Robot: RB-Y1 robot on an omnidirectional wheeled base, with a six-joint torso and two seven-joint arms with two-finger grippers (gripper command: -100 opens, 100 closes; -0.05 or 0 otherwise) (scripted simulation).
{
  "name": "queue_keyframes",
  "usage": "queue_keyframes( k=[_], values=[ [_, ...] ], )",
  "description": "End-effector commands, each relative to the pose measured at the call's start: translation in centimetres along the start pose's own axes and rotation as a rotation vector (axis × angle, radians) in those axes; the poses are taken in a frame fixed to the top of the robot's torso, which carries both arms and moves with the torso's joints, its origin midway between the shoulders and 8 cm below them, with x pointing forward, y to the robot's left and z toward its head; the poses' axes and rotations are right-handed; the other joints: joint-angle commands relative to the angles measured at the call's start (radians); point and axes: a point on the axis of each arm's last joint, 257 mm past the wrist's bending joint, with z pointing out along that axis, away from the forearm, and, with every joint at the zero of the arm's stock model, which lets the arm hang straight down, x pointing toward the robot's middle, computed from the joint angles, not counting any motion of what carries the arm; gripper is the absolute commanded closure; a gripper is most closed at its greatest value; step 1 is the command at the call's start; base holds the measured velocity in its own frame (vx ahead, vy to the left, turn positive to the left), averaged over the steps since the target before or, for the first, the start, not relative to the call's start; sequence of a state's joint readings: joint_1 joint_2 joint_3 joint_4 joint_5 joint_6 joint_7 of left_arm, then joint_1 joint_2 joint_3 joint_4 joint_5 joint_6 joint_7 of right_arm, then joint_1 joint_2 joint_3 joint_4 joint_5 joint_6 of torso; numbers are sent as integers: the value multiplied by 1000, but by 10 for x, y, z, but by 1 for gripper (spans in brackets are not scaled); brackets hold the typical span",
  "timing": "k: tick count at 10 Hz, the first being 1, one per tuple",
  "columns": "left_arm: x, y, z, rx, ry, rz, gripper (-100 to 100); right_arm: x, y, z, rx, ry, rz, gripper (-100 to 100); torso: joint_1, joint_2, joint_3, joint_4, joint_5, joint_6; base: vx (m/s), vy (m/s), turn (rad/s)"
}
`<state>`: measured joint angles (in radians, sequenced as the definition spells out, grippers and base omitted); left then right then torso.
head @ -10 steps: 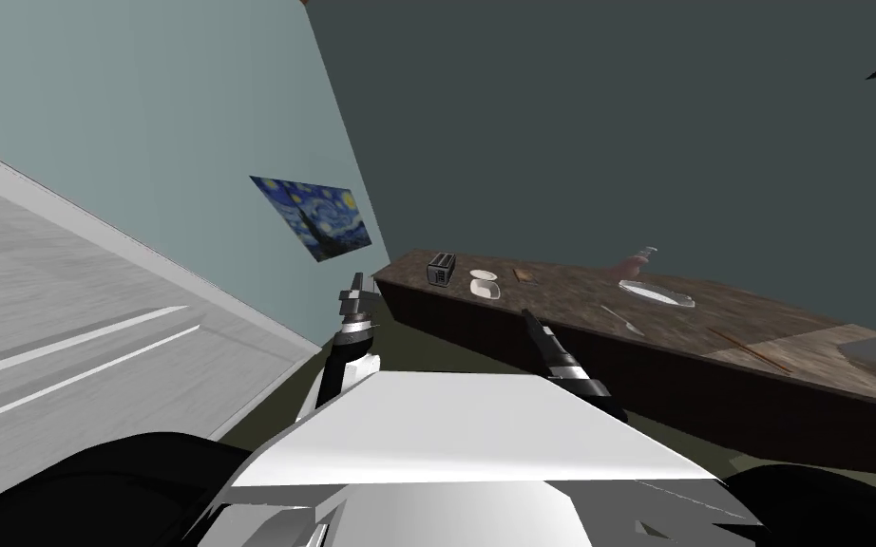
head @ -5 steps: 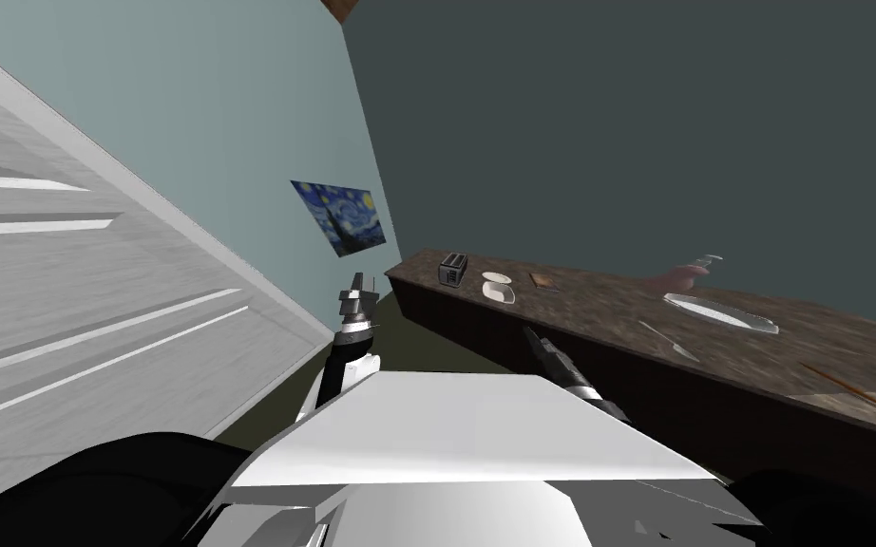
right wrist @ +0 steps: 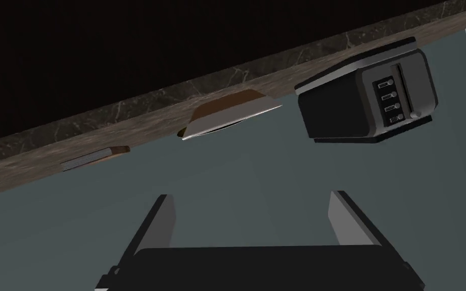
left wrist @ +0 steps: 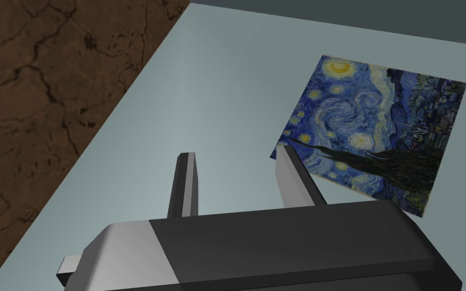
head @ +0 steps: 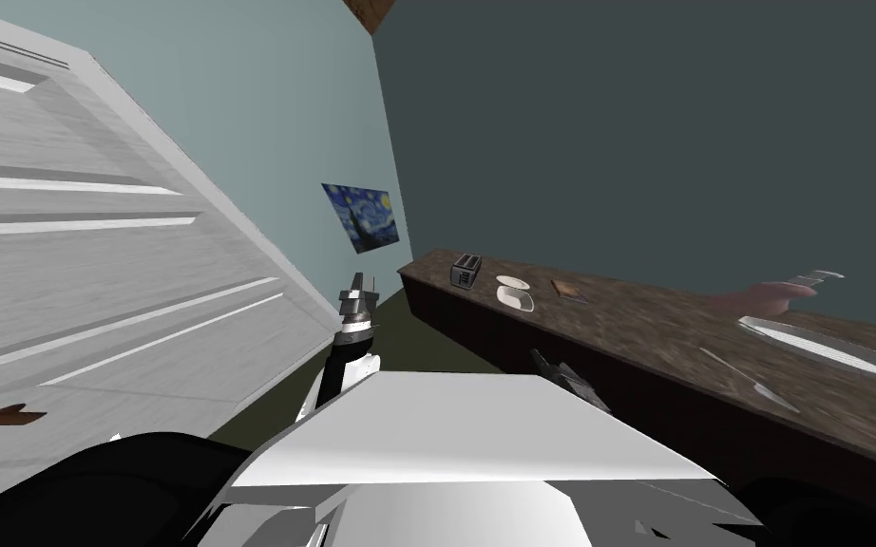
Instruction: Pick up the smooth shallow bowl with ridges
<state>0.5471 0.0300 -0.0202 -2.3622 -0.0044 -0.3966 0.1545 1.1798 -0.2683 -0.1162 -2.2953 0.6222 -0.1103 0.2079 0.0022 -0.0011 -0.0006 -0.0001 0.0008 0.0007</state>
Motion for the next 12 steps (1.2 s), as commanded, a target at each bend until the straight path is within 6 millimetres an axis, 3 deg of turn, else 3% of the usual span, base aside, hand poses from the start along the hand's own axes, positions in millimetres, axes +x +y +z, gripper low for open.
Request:
queue_keyframes(
  k=[1, 2, 4, 7, 8, 9, 12],
  values=[
    [0, 0, 0, 0, 0, 0, 0, 19, -31, -16, 76, 67, -98, -100, 0, 0, 0, 0, 0, 0, 45, 51, 221],
    [0, 0, 0, 0, 0, 0, 0, 20, -31, -17, 78, 69, -98, -100, 0, -1, 0, 0, 0, -1, 39, 34, 133],
    [0, 0, 0, 0, 0, 0, 0, 44, -72, -44, 180, 173, -258, -100, -1, -1, 0, 0, 0, -1, 59, 40, 366],
    [0, 0, 0, 0, 0, 0, 0, 58, -97, -68, 243, 246, -340, -100, 0, -3, -2, -1, 0, 0, 73, 33, 129],
    [0, 0, 0, 0, 0, 0, 0, 67, -116, -85, 287, 302, -418, -100, -1, -2, -1, 0, 0, 0, 74, 29, 290],
    [0, 0, 0, 0, 0, 0, 0, 67, -117, -87, 290, 306, -418, -100, -1, -3, -1, 0, 0, -1, 63, 10, 138],
    [0, 0, 0, 0, 0, 0, 0, 87, -171, -149, 405, 485, -636, -100, -1, -6, -3, -1, 0, -1, 128, 15, 350]
  ],
)
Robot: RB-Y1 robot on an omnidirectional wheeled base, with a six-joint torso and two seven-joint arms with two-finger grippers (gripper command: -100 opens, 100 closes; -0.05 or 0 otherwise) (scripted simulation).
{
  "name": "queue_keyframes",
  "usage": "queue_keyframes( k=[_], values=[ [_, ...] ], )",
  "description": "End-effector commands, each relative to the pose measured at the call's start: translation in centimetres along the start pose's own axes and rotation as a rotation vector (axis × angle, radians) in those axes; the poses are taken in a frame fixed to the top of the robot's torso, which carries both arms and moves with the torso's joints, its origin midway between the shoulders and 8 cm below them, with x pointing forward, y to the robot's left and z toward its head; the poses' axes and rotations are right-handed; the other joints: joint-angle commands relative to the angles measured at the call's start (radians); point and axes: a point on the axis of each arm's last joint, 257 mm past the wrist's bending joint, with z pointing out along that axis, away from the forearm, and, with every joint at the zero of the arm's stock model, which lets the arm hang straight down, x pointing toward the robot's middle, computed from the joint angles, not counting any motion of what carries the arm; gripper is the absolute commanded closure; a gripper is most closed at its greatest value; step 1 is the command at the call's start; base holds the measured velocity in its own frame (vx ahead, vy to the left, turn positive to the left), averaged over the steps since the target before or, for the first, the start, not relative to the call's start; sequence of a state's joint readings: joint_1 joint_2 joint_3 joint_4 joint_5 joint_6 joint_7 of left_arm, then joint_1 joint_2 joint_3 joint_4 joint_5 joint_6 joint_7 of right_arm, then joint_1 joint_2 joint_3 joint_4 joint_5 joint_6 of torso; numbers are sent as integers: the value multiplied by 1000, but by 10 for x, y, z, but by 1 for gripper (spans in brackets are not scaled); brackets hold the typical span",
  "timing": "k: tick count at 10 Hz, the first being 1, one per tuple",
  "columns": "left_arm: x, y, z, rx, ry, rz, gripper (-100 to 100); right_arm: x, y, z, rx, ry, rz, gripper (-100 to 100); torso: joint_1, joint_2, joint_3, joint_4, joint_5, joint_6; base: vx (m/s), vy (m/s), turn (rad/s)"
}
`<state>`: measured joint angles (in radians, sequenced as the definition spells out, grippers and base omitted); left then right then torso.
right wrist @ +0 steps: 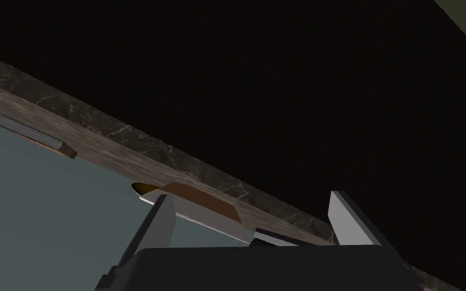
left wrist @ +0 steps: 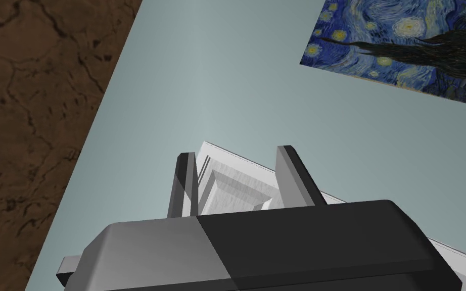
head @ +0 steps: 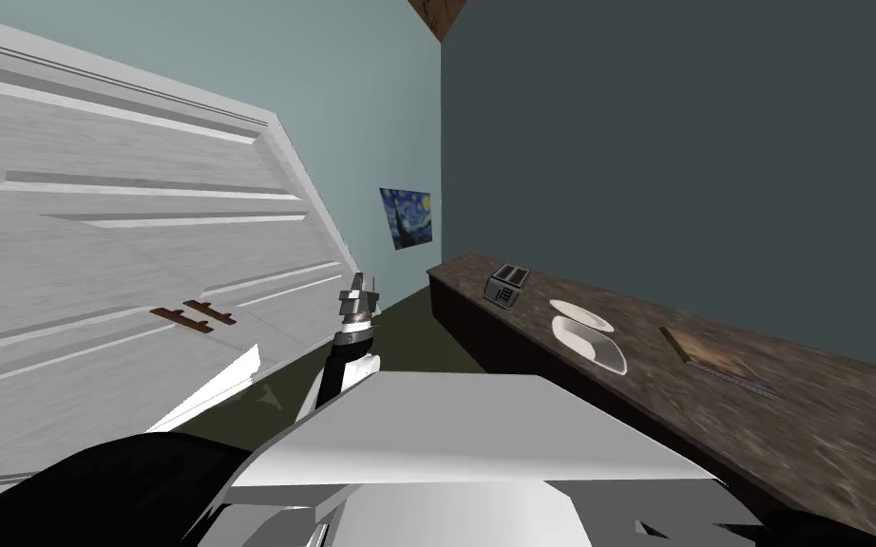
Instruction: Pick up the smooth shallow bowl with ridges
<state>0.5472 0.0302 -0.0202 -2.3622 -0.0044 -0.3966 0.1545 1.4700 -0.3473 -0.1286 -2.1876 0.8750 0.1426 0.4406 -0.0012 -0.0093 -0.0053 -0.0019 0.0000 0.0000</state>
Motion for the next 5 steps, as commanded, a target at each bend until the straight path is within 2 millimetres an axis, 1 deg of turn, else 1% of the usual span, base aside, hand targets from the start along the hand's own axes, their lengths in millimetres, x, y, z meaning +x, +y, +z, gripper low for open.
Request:
queue_keyframes(
  k=[1, 2, 3, 4, 5],
  values=[
    [0, 0, 0, 0, 0, 0, 0, 17, -13, -6, 25, 38, -58, -100, 0, 0, 0, 0, 0, 0, 124, -26, 116],
    [0, 0, 0, 0, 0, 0, 0, 37, -27, -15, 54, 91, -132, -100, 0, 2, 1, 0, 0, 1, 117, -11, 223],
    [0, 0, 0, 0, 0, 0, 0, 55, -39, -25, 78, 142, -203, -100, 0, 2, 1, 1, 0, 0, 156, -9, 380],
    [0, 0, 0, 0, 0, 0, 0, 55, -39, -25, 78, 142, -204, -100, 0, 1, 0, 0, 0, 0, 113, -19, 135],
    [0, 0, 0, 0, 0, 0, 0, 72, -52, -35, 99, 191, -272, -100, 0, 2, 1, 0, 0, 1, 94, -24, 213]
  ],
)
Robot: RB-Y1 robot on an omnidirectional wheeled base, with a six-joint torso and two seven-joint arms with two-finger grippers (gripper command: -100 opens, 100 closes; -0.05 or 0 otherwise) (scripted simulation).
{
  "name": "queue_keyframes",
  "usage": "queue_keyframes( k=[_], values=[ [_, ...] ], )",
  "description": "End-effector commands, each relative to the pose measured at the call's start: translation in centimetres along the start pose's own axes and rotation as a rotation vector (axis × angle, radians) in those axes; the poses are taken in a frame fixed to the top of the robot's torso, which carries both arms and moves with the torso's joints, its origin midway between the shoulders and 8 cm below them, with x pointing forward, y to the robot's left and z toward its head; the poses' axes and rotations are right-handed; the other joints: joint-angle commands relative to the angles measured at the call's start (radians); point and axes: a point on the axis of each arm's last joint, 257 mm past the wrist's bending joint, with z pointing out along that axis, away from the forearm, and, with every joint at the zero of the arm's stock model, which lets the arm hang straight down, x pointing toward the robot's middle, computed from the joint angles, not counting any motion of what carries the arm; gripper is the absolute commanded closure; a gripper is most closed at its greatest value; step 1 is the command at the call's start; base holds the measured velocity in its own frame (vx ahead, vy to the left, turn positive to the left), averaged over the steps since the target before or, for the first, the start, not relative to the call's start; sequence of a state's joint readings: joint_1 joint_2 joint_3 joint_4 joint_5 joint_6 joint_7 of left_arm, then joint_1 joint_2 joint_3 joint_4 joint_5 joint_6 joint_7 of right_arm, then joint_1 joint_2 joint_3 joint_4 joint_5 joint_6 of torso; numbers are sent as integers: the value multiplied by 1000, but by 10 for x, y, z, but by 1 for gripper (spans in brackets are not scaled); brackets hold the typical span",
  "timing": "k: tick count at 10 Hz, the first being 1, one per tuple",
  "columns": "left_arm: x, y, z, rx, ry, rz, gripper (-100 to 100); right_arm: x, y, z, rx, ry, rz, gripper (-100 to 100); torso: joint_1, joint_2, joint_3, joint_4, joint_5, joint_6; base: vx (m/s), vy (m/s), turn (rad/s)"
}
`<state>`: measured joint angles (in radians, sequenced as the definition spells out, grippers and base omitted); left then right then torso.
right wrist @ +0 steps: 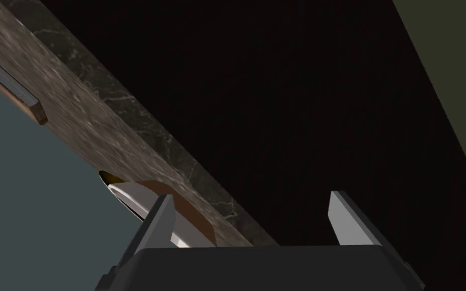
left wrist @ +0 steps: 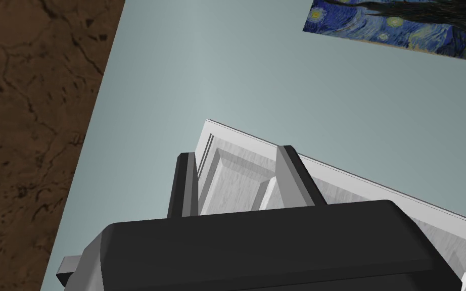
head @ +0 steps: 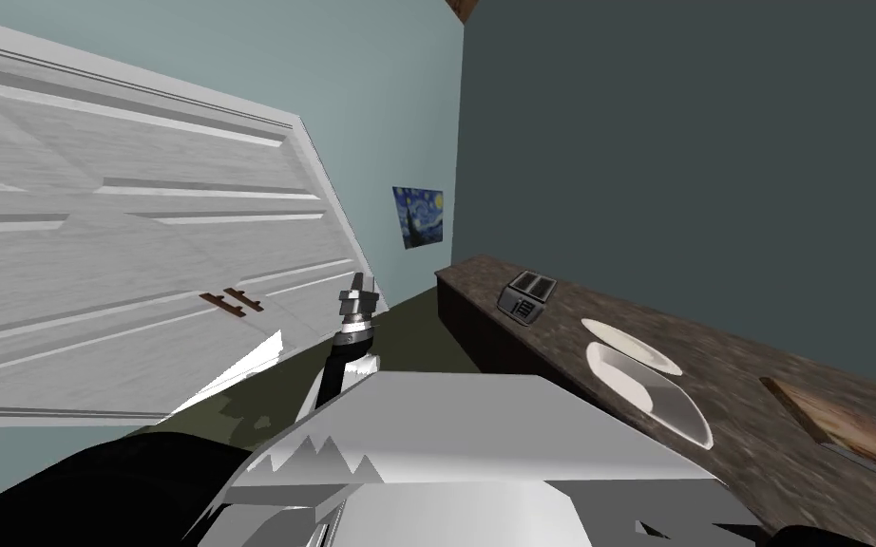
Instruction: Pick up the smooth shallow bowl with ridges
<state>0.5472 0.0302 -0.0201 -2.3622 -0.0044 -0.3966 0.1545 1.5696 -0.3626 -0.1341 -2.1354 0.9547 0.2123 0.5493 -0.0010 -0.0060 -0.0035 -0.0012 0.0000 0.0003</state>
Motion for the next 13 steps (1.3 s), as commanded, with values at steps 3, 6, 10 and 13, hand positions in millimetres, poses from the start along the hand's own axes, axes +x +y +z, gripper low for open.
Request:
queue_keyframes(
  k=[3, 6, 10, 13],
  values=[
    [0, 0, 0, 0, 0, 0, 0, 48, -23, -14, 46, 115, -165, -100, -1, -1, -1, 0, 0, 0, 124, -32, 228],
    [0, 0, 0, 0, 0, 0, 0, 89, -44, -34, 71, 222, -325, -100, -2, -3, -2, -1, 0, 0, 146, -63, 296],
    [0, 0, 0, 0, 0, 0, 0, 122, -62, -53, 83, 311, -466, -100, -1, -2, -2, -1, -1, 0, 132, -77, 194],
    [0, 0, 0, 0, 0, 0, 0, 125, -64, -56, 84, 321, -482, 0, 2, 2, 1, 0, 0, 1, 49, -38, 58]
  ],
)
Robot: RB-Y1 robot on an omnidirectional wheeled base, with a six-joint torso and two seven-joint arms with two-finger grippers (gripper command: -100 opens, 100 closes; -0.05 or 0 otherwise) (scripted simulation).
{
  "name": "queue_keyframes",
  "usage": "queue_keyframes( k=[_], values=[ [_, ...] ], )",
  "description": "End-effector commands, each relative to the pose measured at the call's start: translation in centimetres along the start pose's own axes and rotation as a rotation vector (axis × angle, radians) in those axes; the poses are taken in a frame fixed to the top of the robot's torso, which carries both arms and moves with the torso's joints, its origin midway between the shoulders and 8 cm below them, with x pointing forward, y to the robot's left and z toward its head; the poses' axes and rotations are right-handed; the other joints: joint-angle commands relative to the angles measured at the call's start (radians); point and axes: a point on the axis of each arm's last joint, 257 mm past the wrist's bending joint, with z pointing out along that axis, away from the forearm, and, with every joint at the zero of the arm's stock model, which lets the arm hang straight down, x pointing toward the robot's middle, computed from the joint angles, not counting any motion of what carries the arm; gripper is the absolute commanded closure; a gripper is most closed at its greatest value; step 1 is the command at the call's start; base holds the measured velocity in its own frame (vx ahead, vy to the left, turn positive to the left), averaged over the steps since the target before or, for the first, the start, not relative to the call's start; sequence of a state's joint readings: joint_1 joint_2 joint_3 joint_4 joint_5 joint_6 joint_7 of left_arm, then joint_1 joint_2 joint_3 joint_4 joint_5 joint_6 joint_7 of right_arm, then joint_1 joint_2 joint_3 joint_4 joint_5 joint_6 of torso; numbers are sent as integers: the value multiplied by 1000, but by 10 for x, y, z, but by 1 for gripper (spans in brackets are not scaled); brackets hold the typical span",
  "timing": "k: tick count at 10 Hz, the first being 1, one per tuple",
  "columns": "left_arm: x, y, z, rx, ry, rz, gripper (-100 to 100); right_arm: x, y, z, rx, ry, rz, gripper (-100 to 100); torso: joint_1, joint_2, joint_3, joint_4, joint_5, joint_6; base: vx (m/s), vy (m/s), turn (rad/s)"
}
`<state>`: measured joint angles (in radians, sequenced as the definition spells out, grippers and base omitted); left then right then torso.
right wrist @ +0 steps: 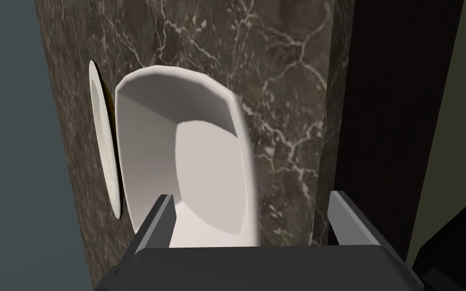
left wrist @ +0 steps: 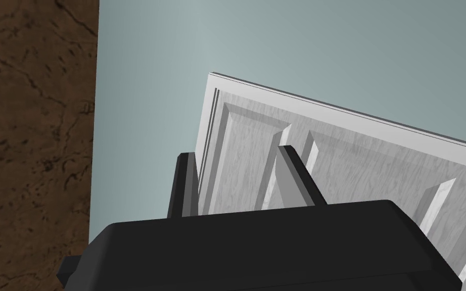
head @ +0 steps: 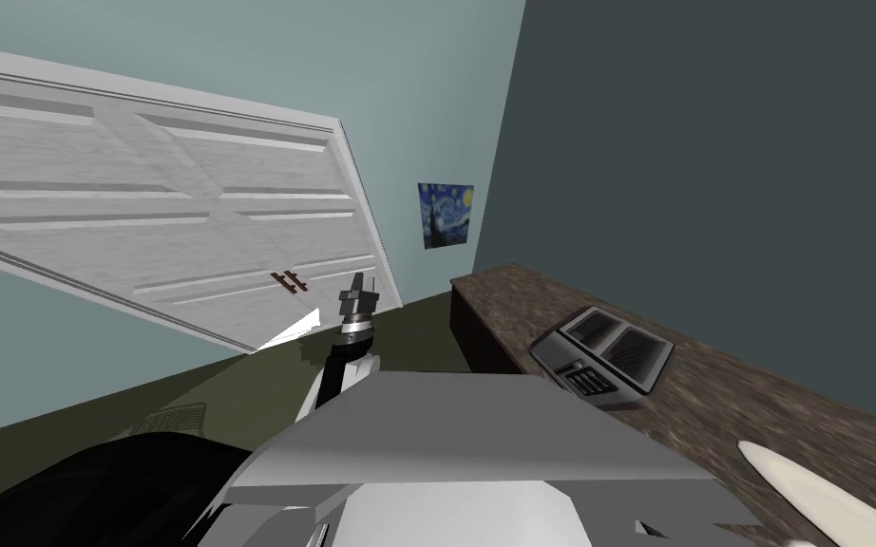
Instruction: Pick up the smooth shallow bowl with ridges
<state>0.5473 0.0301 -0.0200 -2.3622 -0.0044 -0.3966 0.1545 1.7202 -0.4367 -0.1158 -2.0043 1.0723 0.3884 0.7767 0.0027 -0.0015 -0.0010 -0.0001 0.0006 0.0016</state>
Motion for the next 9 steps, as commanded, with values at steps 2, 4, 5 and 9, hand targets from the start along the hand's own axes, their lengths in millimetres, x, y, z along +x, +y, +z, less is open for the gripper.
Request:
queue_keyframes(
  k=[2, 4, 5, 9],
  values=[
    [0, 0, 0, 0, 0, 0, 0, 4, 7, 13, -3, 8, 11, -100, 0, 1, 1, 0, 0, 0, -3, -25, 70],
    [0, 0, 0, 0, 0, 0, 0, 4, 9, 14, -9, 8, 15, -100, -9, 4, 3, 2, -3, -2, -10, -14, 26],
    [0, 0, 0, 0, 0, 0, 0, 4, 10, 15, -9, 8, 15, 100, -11, 4, 3, 3, -4, -2, 0, 0, 0],
    [0, 0, 0, 0, 0, 0, 0, 4, 10, 15, -11, 8, 16, 100, -12, 4, 3, 2, -3, -3, 0, 0, 0]
  ],
)
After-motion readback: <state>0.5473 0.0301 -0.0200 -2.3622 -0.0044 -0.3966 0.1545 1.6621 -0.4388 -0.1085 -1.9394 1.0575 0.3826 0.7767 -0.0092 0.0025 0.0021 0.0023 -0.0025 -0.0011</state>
